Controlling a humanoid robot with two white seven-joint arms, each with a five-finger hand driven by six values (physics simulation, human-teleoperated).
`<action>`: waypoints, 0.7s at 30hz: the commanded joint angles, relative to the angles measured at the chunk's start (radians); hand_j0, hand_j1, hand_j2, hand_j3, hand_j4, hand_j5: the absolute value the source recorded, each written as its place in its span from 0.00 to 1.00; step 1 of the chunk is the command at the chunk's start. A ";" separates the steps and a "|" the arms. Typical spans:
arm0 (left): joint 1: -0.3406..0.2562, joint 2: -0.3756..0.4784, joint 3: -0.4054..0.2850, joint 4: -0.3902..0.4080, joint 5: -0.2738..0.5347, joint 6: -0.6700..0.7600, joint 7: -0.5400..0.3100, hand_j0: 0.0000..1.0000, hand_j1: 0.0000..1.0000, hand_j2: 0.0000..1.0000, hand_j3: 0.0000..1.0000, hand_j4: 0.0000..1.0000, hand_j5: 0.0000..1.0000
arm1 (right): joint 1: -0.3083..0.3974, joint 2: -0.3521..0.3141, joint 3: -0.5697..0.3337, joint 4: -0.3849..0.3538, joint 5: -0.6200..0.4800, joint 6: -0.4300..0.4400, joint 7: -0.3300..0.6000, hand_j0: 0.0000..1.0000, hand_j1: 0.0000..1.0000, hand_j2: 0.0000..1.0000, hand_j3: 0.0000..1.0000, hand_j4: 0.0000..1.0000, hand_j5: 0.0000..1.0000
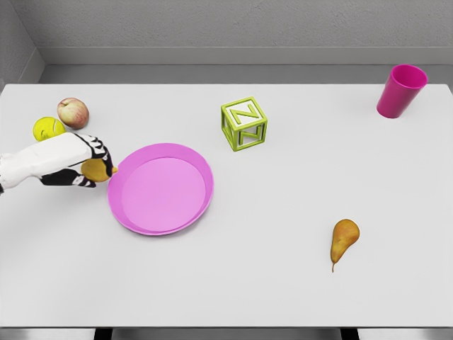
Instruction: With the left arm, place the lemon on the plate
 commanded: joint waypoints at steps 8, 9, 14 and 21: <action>0.000 -0.043 -0.067 -0.100 0.000 0.003 0.001 0.40 0.40 0.40 0.40 0.40 0.40 | 0.000 0.000 0.000 0.000 0.000 0.000 0.001 1.00 1.00 1.00 1.00 1.00 1.00; -0.002 -0.043 -0.073 -0.103 0.000 0.003 0.001 0.41 0.41 0.41 0.41 0.41 0.41 | 0.000 0.000 0.000 0.000 0.000 0.000 0.001 1.00 1.00 1.00 1.00 1.00 1.00; -0.005 -0.087 -0.100 -0.132 -0.001 0.003 0.001 0.42 0.42 0.42 0.42 0.42 0.42 | 0.000 0.000 0.000 0.000 0.000 0.000 0.001 1.00 1.00 1.00 1.00 1.00 1.00; -0.025 -0.128 -0.113 -0.140 -0.021 0.003 0.001 1.00 1.00 1.00 1.00 1.00 1.00 | 0.000 0.000 0.000 0.000 0.000 0.000 0.001 1.00 1.00 1.00 1.00 1.00 1.00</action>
